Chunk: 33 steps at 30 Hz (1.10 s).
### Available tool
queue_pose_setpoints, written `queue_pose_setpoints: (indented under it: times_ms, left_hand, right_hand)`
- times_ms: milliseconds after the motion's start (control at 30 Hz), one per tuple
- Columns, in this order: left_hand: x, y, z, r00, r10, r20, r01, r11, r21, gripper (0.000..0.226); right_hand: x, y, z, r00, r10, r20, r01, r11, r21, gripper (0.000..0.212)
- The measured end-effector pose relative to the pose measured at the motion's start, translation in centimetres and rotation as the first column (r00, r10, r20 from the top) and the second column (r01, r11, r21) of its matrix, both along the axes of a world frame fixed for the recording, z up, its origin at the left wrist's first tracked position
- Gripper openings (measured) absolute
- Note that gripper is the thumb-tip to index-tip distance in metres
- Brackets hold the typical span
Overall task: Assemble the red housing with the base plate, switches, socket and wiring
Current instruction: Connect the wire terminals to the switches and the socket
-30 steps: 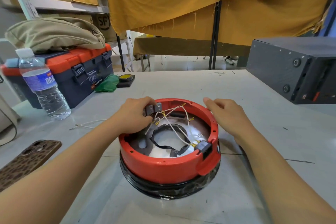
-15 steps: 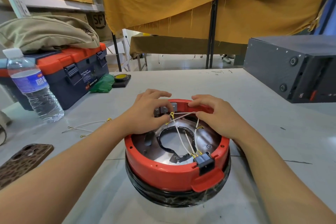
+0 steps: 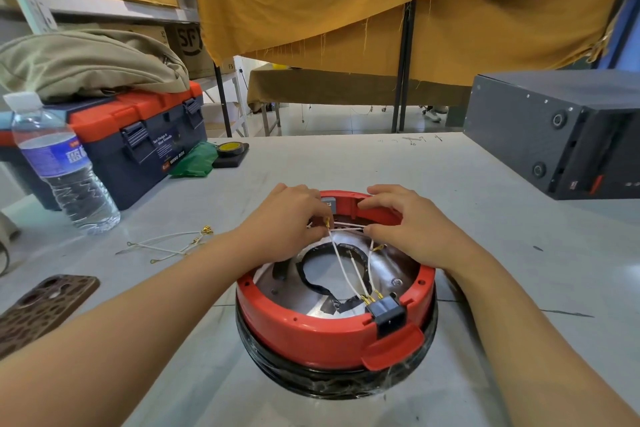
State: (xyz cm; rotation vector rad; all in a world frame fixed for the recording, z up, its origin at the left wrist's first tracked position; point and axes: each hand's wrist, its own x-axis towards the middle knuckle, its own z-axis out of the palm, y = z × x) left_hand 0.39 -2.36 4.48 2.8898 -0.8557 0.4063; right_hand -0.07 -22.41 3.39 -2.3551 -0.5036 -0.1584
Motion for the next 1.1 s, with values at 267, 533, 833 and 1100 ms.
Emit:
queue_pose_setpoints:
  times_ms: [267,533,833,1100]
  left_hand:
    - [-1.3,1.5,1.1,0.994,0.022,-0.108,-0.044,0.978,-0.204,0.009]
    - [-2.6,2.4,1.1,0.974,0.170,-0.149,-0.207,0.933,-0.293,0.016]
    - [-2.4,1.3,0.3,0.945,0.297,-0.137,-0.326,0.879,-0.348,0.019]
    - [-1.7,0.0,0.6,0.927,0.326,-0.186,-0.373,0.851,-0.370,0.014]
  right_hand:
    - [0.2,-0.2,-0.1,1.000,0.013,0.000,-0.013,0.999,-0.029,0.038]
    - [0.3,-0.1,-0.1,1.000,-0.024,-0.020,0.022,0.994,-0.109,0.040]
    - [-0.4,0.6,-0.4,0.992,-0.126,0.011,0.127,0.983,-0.133,0.034]
    - [-1.1,2.0,0.1,0.974,-0.215,-0.067,0.202,0.965,-0.165,0.028]
